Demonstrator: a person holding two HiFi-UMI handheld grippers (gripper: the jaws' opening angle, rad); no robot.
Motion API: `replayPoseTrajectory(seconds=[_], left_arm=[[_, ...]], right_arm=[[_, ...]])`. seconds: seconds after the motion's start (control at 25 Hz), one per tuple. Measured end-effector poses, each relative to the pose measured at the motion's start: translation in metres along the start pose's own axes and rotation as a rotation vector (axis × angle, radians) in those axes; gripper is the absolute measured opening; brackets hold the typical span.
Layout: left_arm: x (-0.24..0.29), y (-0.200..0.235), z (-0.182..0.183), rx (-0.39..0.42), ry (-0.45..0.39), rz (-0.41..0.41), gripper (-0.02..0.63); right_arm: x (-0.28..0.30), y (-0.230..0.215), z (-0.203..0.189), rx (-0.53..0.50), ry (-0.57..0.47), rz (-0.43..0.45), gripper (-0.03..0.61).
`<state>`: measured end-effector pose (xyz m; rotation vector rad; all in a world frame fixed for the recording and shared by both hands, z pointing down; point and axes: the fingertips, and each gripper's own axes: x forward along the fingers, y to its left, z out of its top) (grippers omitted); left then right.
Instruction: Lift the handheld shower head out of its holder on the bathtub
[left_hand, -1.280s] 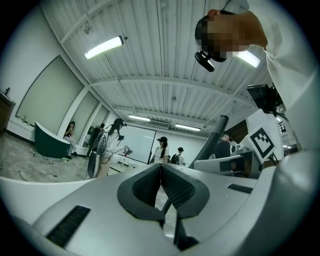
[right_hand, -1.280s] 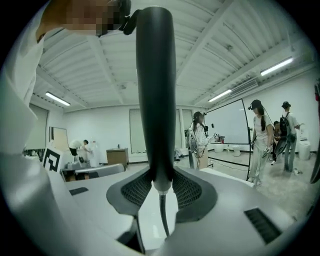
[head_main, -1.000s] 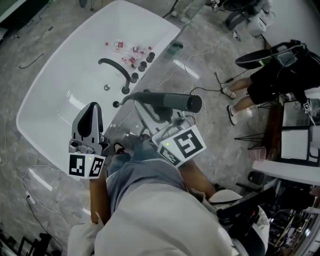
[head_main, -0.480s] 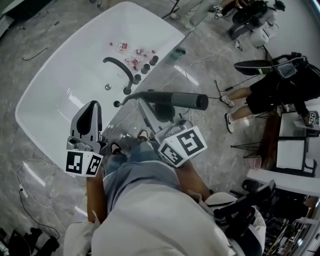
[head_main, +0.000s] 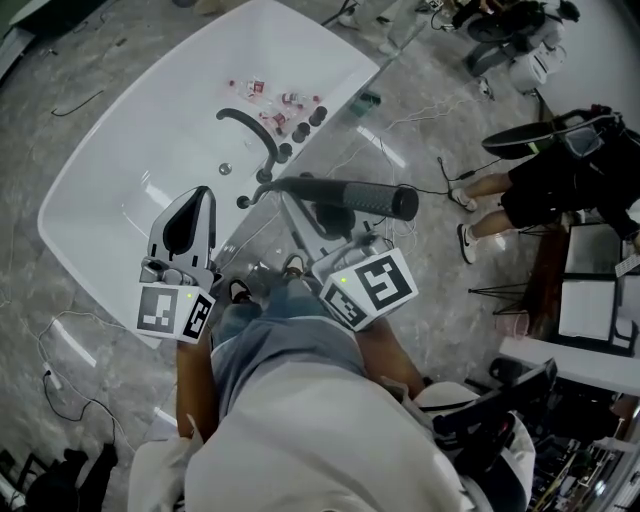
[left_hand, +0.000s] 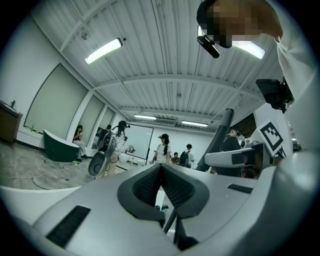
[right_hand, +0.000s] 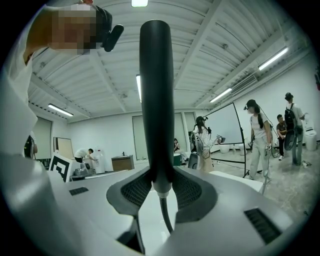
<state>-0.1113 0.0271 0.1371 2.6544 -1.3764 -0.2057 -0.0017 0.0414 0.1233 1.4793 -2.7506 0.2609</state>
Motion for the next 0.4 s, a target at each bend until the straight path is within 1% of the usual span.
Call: replayPoseTrajectory(seconds=[0.08, 0.2, 0.4], left_arm=[[0.002, 0.003, 0.0, 0.002, 0.014, 0.0, 0.018], [0.007, 0.01, -0.014, 0.002, 0.041, -0.003, 0.018], [0.013, 0.009, -0.028, 0.02, 0.063, 0.006, 0.018]], right_arm=[[0.003, 0.001, 0.0, -0.006, 0.008, -0.005, 0.137], [0.01, 0.0, -0.013, -0.012, 0.019, -0.01, 0.137], [0.015, -0.004, -0.028, -0.021, 0.028, 0.019, 0.137]])
